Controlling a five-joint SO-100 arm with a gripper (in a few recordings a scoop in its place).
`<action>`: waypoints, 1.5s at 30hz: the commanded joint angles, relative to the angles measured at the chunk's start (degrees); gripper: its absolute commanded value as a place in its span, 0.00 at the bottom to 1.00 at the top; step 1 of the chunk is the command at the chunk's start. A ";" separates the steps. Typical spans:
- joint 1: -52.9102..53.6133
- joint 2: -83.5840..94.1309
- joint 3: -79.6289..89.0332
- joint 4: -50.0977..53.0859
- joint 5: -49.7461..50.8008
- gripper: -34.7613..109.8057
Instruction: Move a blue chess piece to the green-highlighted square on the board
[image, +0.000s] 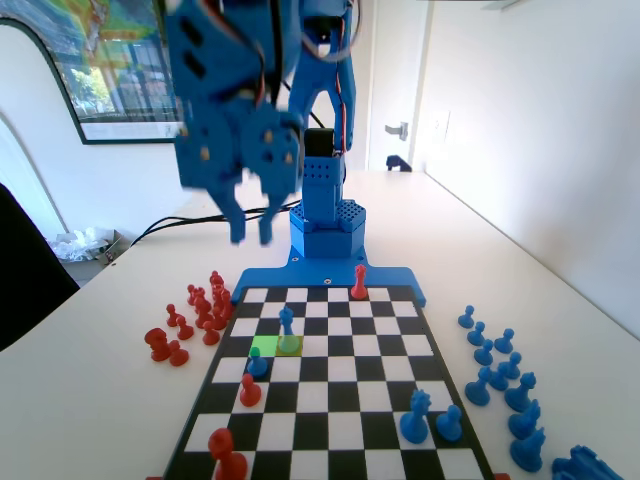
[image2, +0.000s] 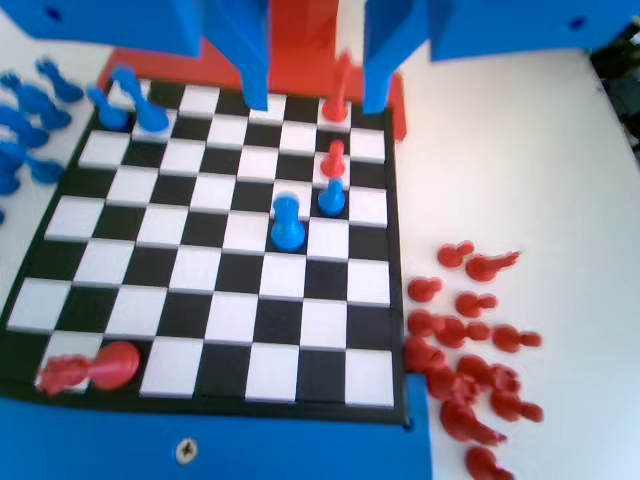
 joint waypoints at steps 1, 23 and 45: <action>0.18 0.70 0.70 0.00 -1.14 0.33; -1.41 -10.90 -4.75 -0.09 1.05 0.33; -0.35 -16.44 -2.20 -8.35 -1.23 0.33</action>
